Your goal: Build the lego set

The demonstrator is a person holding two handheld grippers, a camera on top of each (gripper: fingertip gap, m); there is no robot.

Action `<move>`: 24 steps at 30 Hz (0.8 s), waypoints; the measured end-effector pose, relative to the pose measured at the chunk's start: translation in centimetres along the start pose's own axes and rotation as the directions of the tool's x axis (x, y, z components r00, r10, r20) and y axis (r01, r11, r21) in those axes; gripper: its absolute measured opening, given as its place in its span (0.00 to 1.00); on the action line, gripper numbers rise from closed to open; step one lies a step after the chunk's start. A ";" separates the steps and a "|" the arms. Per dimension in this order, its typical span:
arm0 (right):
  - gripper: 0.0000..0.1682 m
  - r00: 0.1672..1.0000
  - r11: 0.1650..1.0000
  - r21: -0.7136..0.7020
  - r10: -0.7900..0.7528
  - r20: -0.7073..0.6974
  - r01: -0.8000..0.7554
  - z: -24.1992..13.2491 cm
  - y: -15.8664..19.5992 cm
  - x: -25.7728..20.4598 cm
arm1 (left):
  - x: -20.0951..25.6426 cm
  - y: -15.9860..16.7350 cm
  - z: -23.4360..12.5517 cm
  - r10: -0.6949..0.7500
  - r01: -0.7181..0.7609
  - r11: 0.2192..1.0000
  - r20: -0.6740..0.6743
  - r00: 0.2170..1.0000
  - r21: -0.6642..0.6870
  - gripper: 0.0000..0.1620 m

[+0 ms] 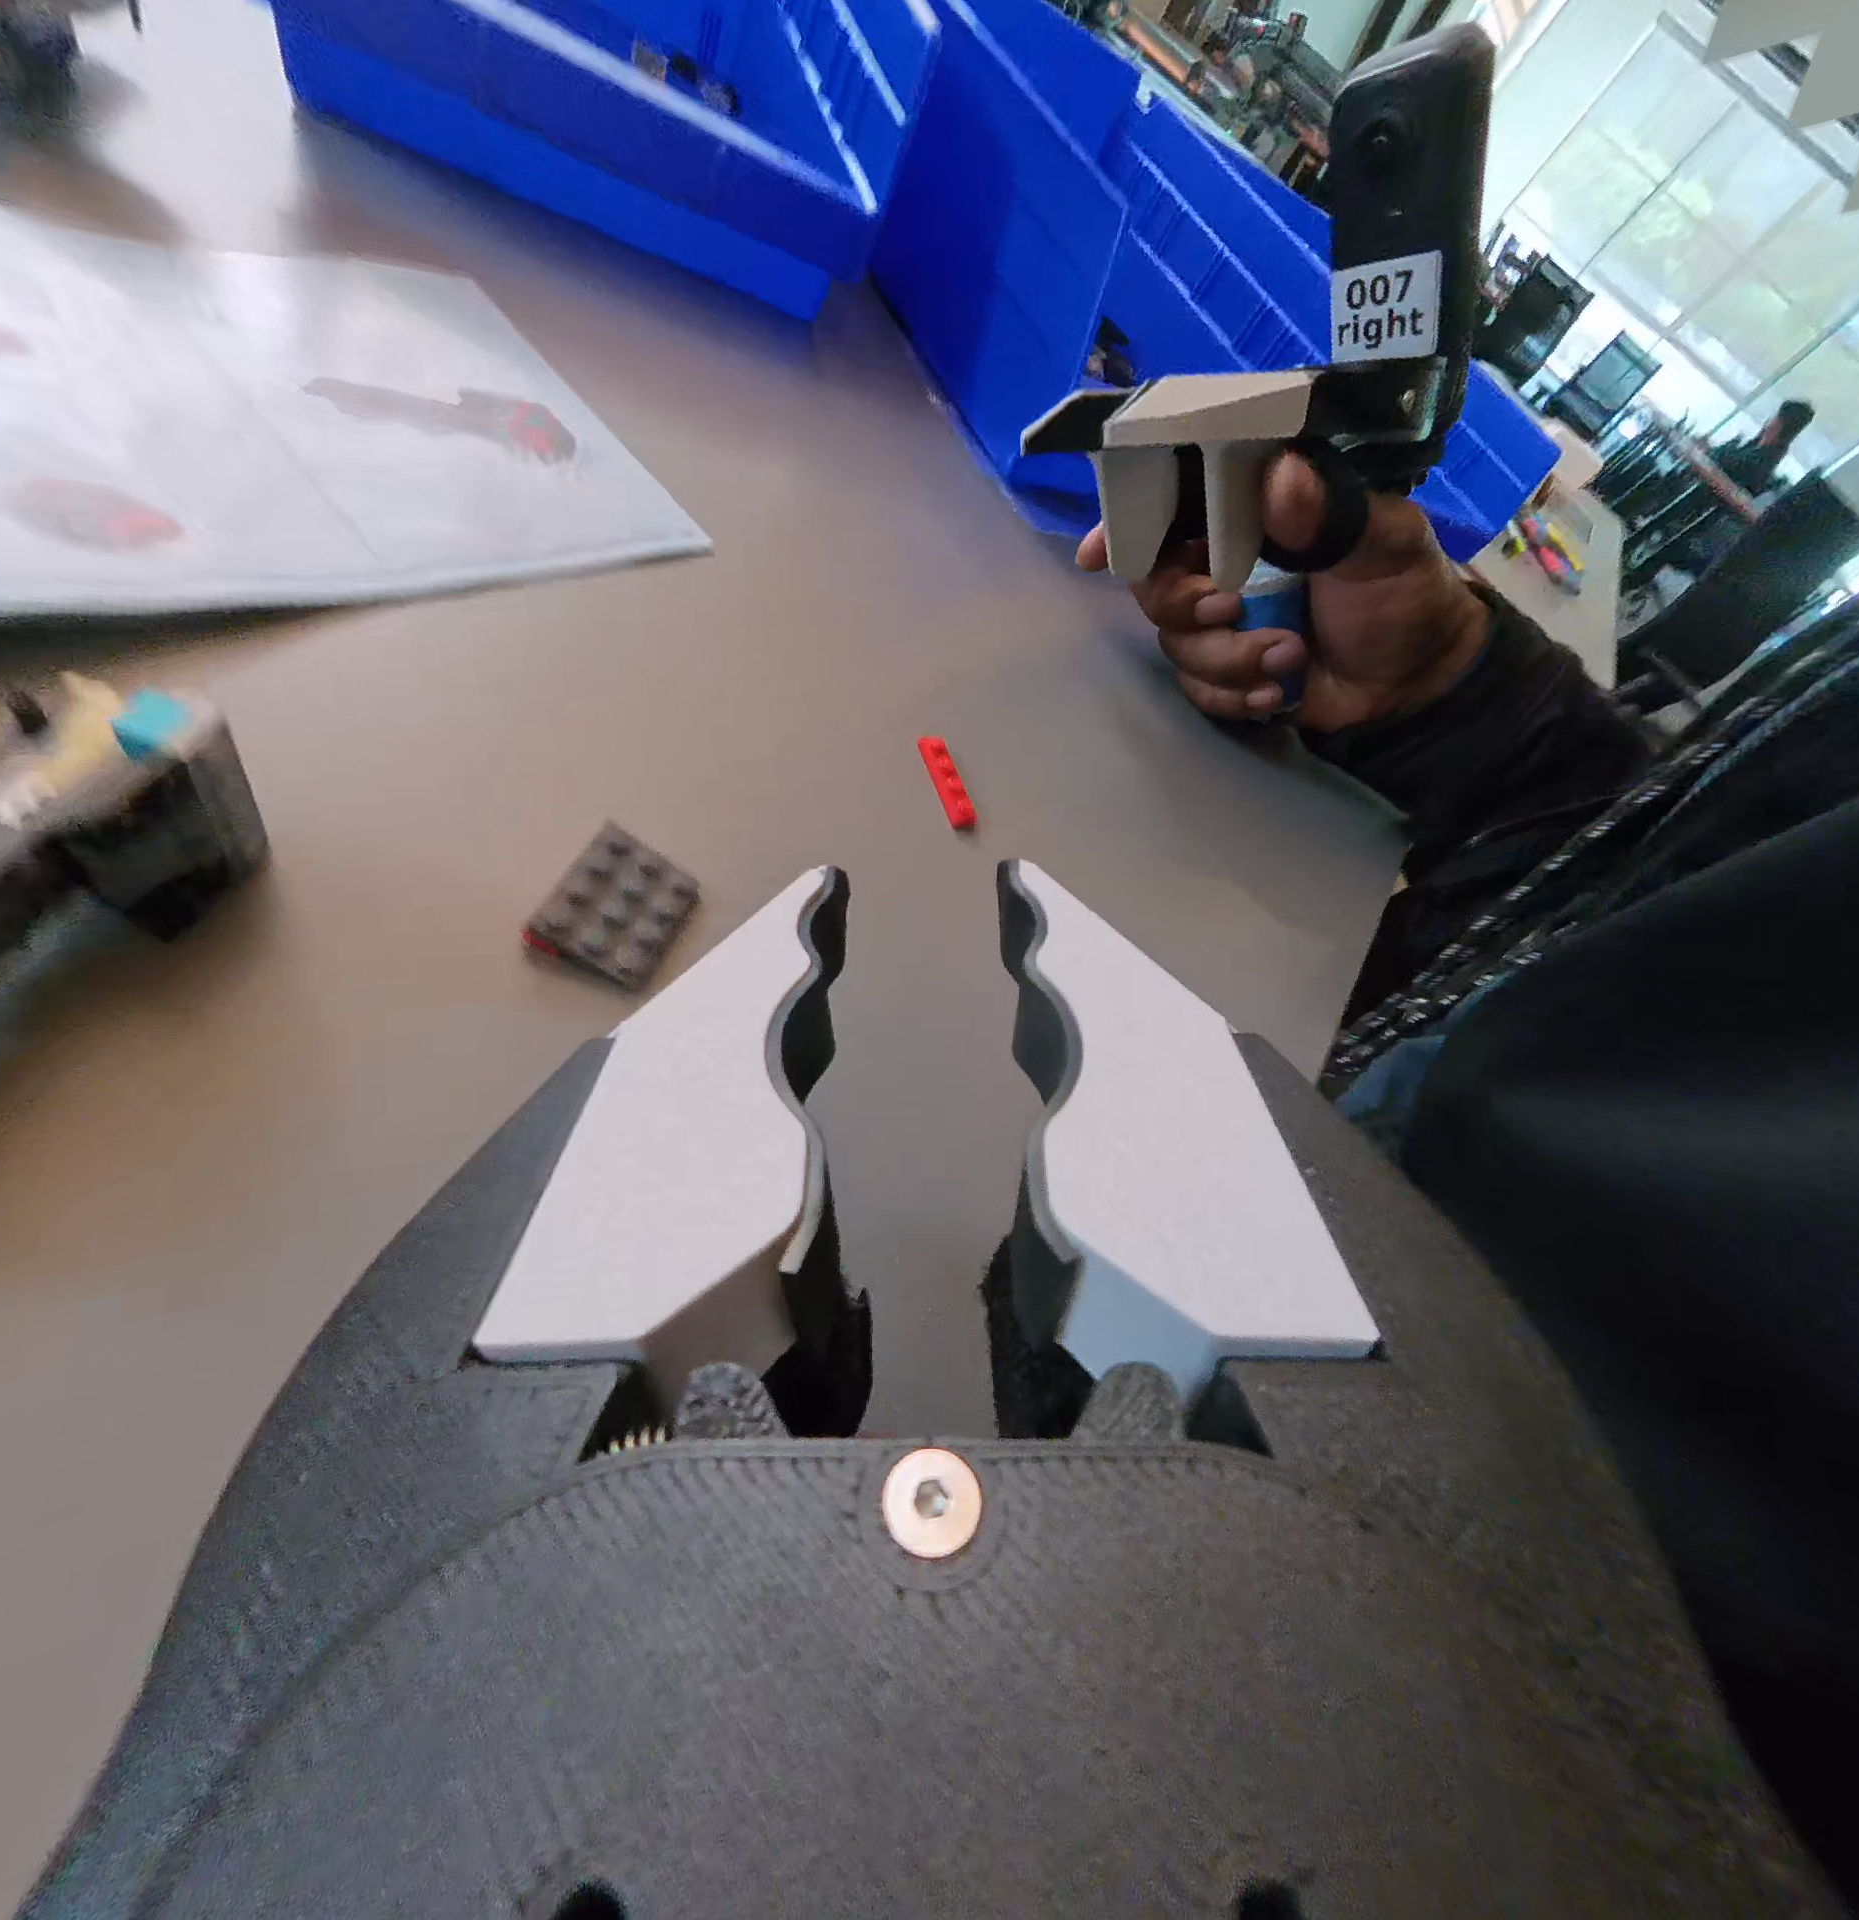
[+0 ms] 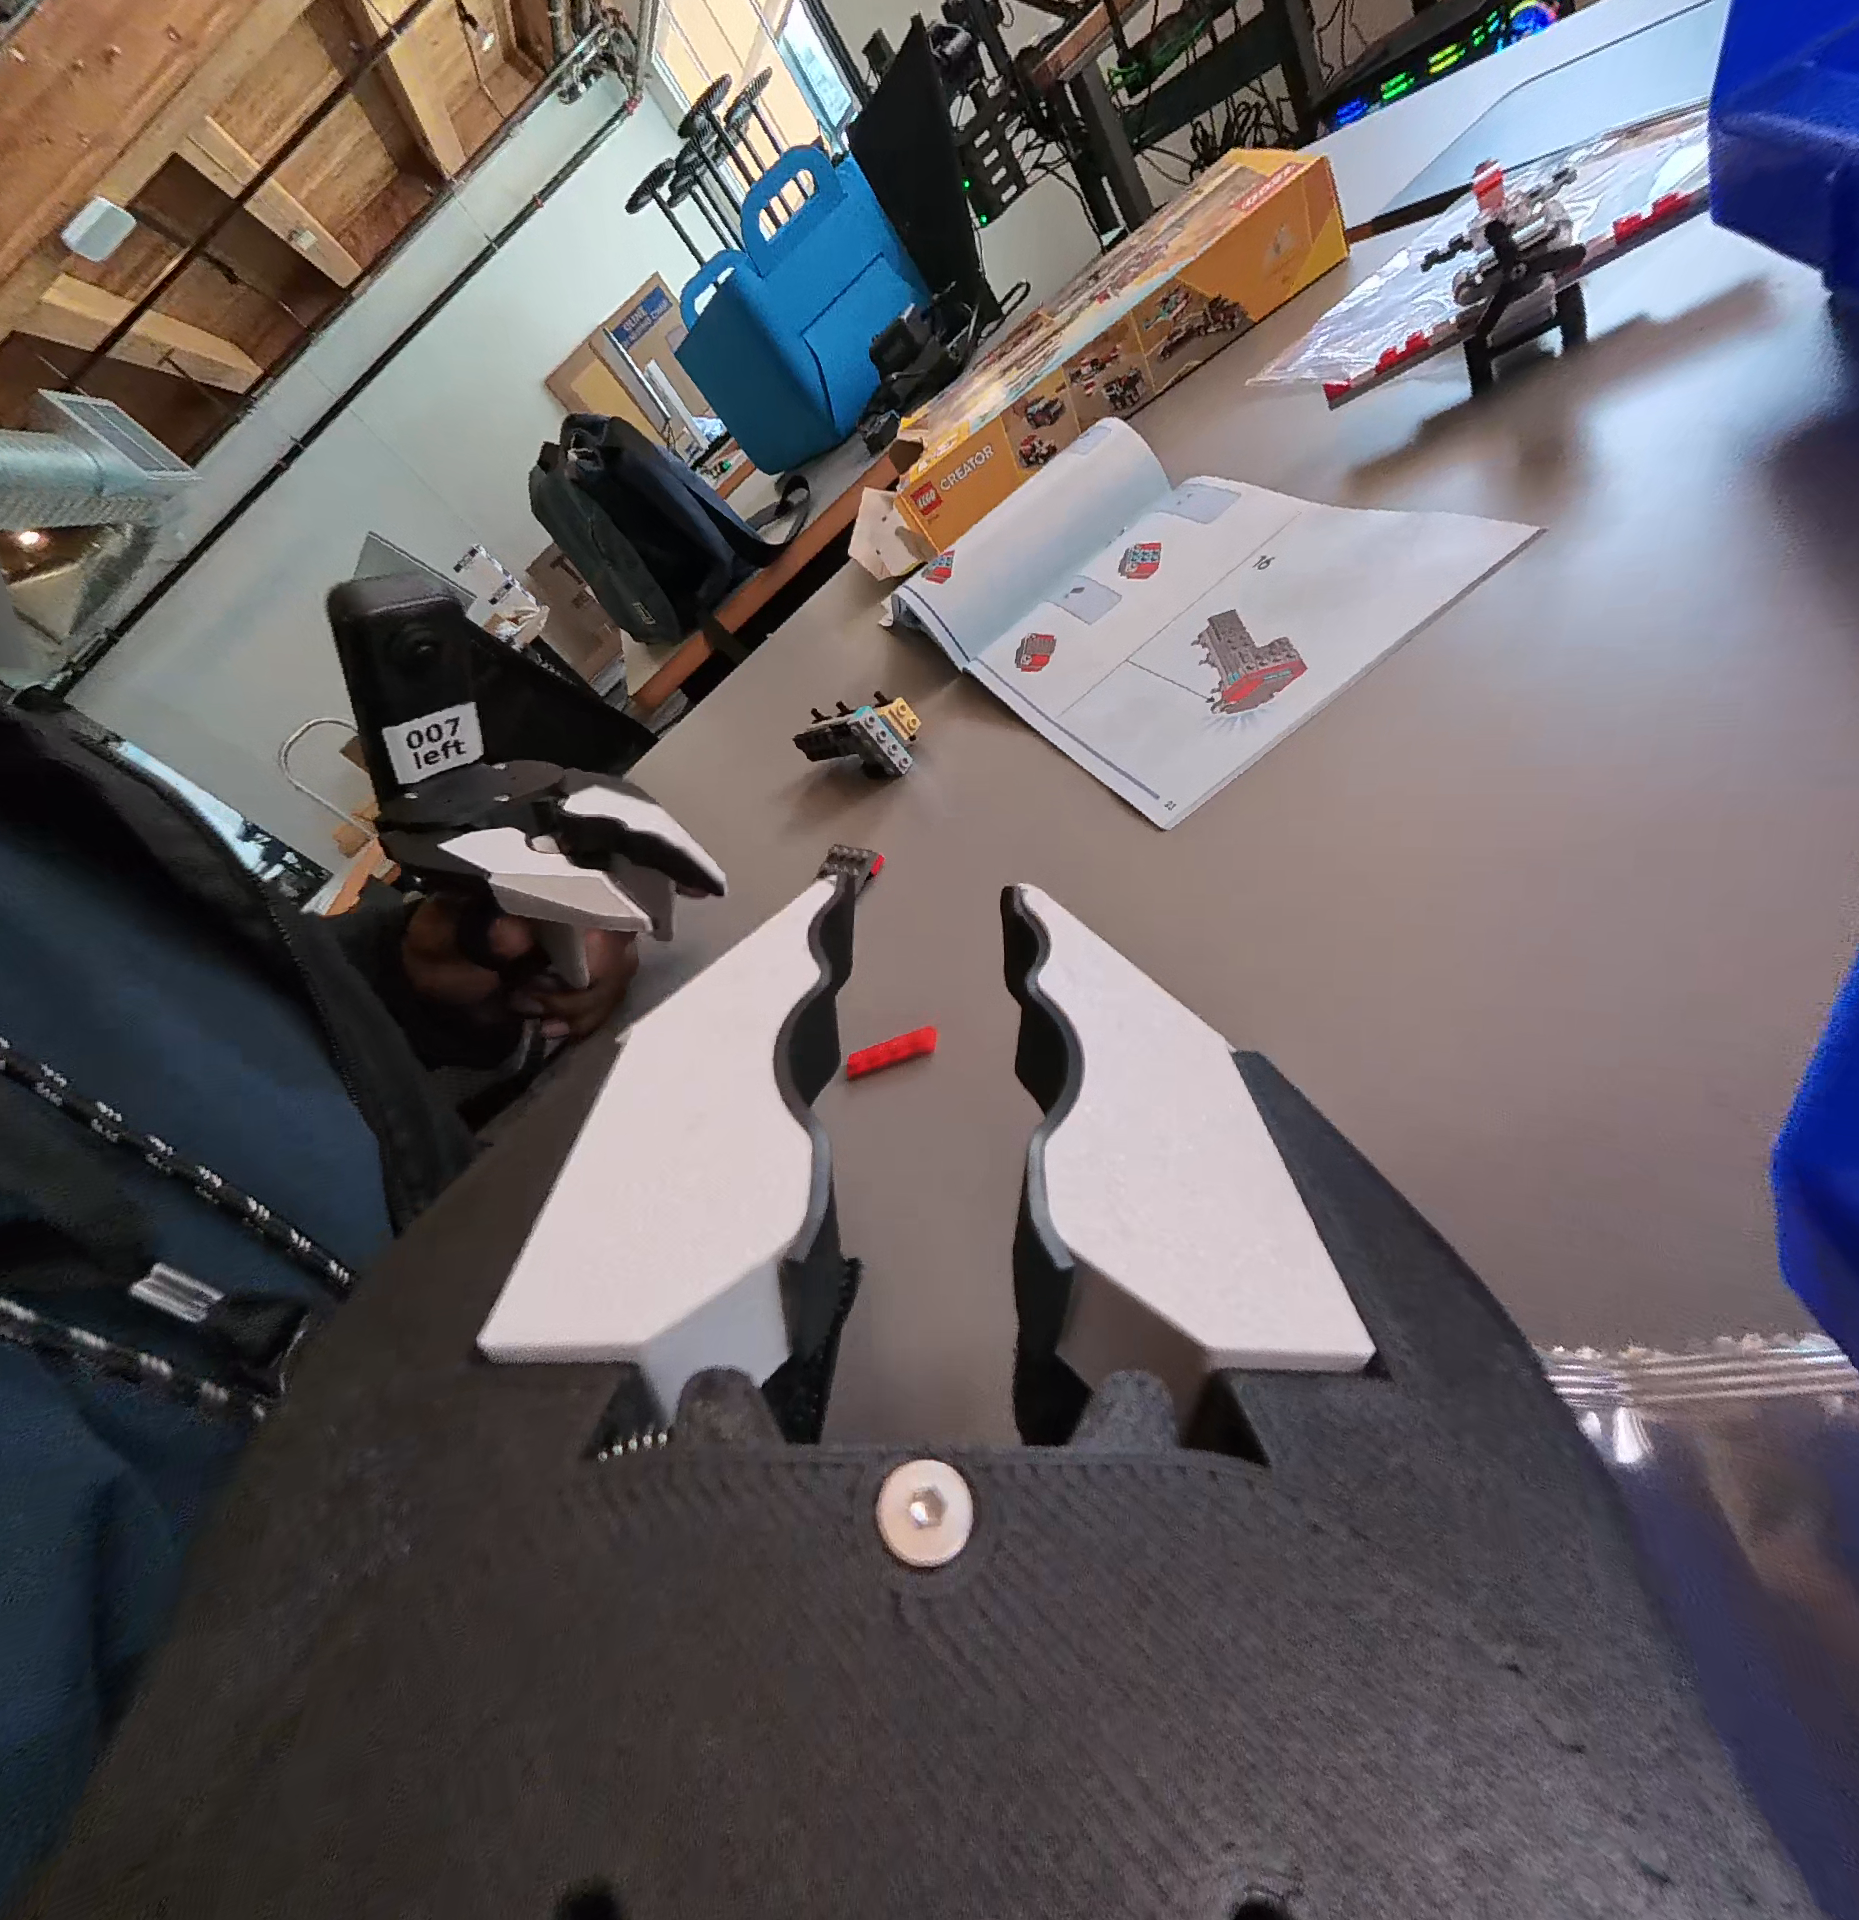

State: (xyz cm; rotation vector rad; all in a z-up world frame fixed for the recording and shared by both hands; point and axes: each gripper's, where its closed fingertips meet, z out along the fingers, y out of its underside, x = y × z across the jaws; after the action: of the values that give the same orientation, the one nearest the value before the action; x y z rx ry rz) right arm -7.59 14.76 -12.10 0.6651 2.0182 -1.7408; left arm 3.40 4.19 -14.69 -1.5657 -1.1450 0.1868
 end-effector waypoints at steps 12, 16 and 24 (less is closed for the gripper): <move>0.17 0.999 0.998 0.059 -0.033 0.039 0.031 -0.7 -0.7 -0.9 | -1.6 -20.6 14.6 0.601 -0.596 0.787 -0.023 0.799 -0.157 0.18; 0.17 0.998 0.997 0.077 -0.035 0.050 0.031 -1.0 -0.8 -1.1 | -4.9 -23.7 25.0 0.701 -0.670 0.644 -0.063 0.710 -0.369 0.18; 0.17 0.997 0.994 0.104 -0.034 0.076 0.026 -1.4 -1.1 -1.5 | -9.6 -21.8 35.4 0.634 -0.586 0.489 -0.198 0.748 -0.646 0.09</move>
State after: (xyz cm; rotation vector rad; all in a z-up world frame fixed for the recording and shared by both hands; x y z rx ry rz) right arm -7.01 15.93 -10.18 0.5921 1.9068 -1.8694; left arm -36.77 18.54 -13.59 -2.6419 -0.6471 0.3171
